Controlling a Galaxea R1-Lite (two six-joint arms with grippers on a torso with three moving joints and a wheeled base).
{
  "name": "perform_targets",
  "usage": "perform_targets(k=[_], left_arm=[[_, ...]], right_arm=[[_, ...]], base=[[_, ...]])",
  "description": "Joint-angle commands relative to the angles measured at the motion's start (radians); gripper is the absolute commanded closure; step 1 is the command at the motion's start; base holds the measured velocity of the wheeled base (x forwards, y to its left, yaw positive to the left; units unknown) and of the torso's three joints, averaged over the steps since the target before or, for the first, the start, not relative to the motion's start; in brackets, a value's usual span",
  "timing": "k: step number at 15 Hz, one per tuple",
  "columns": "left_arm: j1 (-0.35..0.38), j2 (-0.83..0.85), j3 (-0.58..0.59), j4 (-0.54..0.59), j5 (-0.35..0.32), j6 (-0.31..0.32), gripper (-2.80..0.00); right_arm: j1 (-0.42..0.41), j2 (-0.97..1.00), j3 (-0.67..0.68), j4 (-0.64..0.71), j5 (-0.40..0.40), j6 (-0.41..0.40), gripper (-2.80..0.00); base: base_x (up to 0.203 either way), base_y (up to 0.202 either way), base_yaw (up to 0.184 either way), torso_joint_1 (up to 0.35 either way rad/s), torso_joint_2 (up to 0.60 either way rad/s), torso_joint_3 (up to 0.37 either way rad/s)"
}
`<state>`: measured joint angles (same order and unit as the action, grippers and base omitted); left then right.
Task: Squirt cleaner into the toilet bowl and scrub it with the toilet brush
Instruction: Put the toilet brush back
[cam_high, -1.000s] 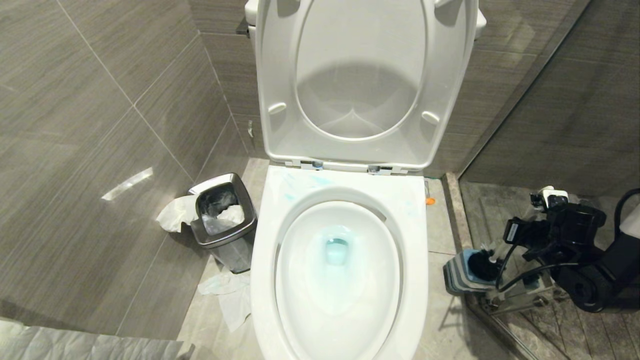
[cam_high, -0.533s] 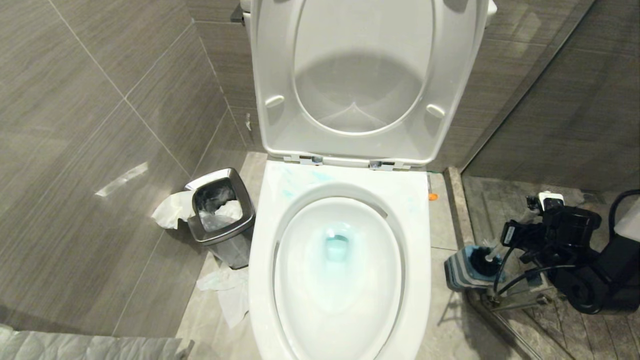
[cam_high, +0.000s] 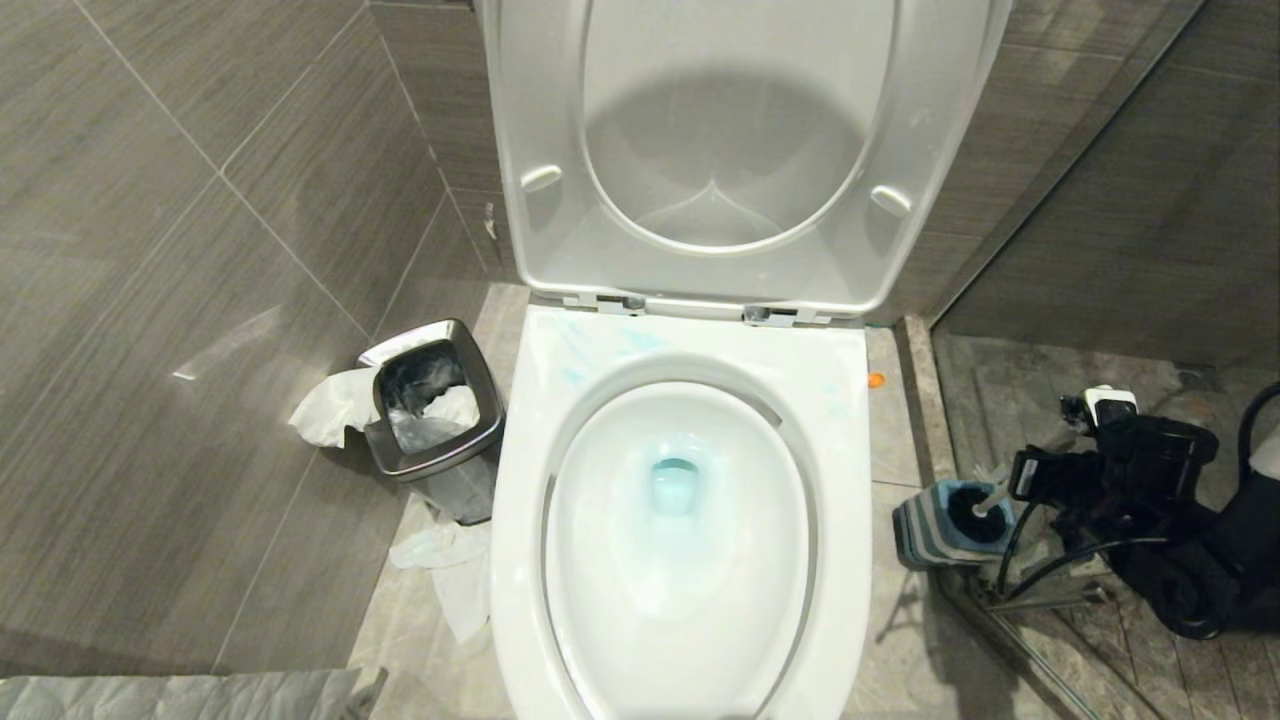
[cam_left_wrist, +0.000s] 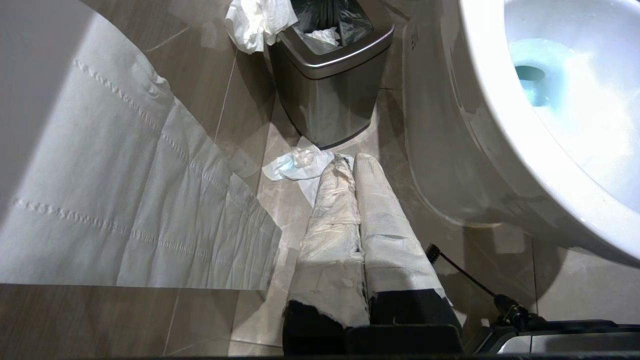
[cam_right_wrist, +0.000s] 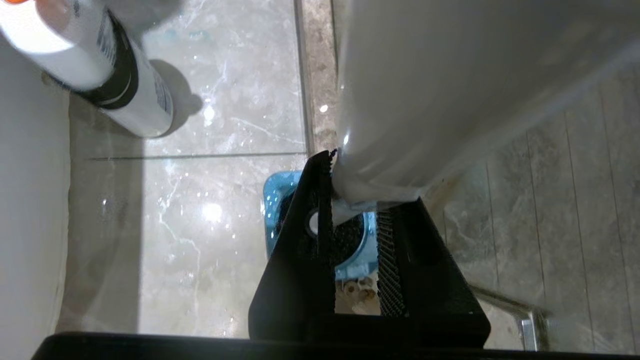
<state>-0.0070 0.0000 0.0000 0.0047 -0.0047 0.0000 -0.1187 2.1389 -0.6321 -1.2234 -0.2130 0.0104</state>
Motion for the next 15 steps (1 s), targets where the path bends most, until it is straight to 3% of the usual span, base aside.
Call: perform_targets(k=[1, 3, 11, 12, 15], left_arm=[[-0.001, 0.002, 0.0, 0.0, 0.0, 0.0, 0.0], [-0.001, 0.002, 0.0, 0.0, 0.0, 0.0, 0.0], [-0.001, 0.002, 0.0, 0.0, 0.0, 0.0, 0.0], [-0.001, 0.002, 0.0, 0.0, 0.0, -0.002, 0.0], [-0.001, 0.002, 0.0, 0.0, 0.0, -0.002, 0.0]], right_arm=[[-0.002, -0.017, 0.006, -0.014, 0.02, 0.0, 0.0], [-0.007, -0.023, 0.014, -0.015, 0.058, -0.01, 0.0], [-0.01, -0.037, 0.026, -0.016, 0.061, -0.035, 0.0], [-0.01, -0.037, 0.026, -0.016, 0.06, -0.035, -2.8], [-0.015, -0.049, 0.031, -0.013, 0.061, -0.038, -2.8]], base=[[0.0, 0.0, 0.0, 0.0, 0.0, 0.0], [0.0, 0.0, 0.0, 0.0, 0.0, 0.0], [0.0, 0.0, 0.0, 0.0, 0.0, 0.0], [0.0, 0.0, 0.0, 0.0, 0.0, 0.0], [0.0, 0.0, 0.0, 0.0, 0.0, 0.0]])
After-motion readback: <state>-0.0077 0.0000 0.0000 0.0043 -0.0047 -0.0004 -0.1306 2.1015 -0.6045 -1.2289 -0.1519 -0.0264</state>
